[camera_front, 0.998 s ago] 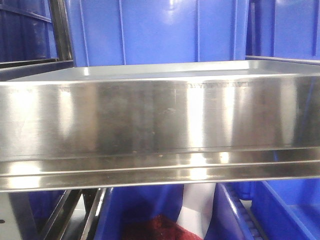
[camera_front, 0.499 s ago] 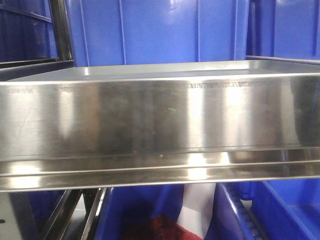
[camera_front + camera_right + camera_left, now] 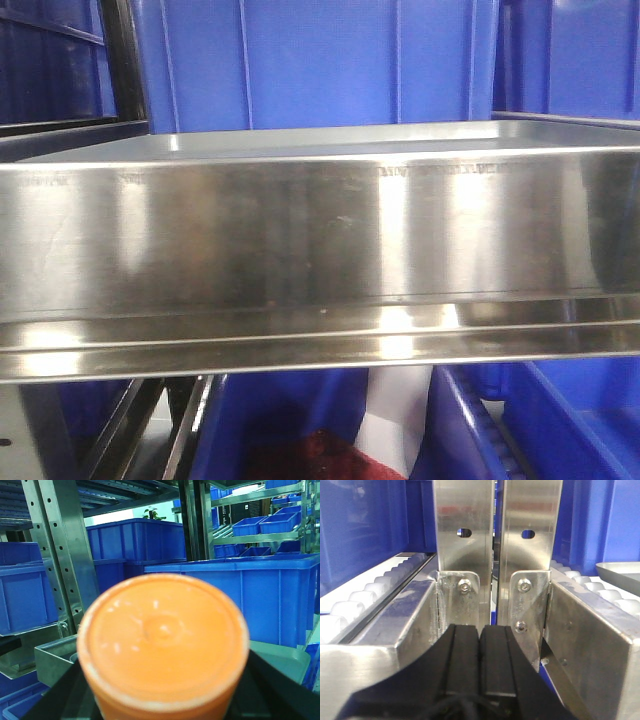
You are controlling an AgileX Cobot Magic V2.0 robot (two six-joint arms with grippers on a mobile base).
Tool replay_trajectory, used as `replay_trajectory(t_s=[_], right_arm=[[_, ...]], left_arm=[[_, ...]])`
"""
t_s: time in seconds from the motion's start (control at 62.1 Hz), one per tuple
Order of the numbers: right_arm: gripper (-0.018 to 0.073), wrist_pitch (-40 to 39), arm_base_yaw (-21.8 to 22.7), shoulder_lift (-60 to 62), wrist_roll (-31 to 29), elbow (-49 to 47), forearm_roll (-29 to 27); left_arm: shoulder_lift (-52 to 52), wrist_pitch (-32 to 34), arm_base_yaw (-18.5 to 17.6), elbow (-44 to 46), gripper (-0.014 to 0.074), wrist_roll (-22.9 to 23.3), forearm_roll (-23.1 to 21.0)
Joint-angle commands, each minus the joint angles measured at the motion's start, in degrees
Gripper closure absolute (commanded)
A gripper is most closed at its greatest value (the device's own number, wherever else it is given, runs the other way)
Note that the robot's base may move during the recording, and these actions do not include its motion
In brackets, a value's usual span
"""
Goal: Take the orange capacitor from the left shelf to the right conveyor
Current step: 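Retract the right arm holding the cylinder away from the shelf, then drive the base to the conveyor while holding the cylinder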
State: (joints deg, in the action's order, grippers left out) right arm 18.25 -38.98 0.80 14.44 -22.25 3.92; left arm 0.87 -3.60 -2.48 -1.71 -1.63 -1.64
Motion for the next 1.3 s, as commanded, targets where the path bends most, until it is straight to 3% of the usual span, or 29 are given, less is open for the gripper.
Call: replay_trajectory(t_s=[0.0,1.287], right_arm=[[0.0507,-4.8,0.0,-0.5,-0.2,-1.8,0.5],[0.0507,-4.8,0.0,-0.5,-0.2,-1.8,0.5]], left_arm=[[0.6,5.0,-0.3,-1.6,0.0722,0.2,-0.3],[0.6,5.0,-0.3,-1.6,0.0722,0.2,-0.3]])
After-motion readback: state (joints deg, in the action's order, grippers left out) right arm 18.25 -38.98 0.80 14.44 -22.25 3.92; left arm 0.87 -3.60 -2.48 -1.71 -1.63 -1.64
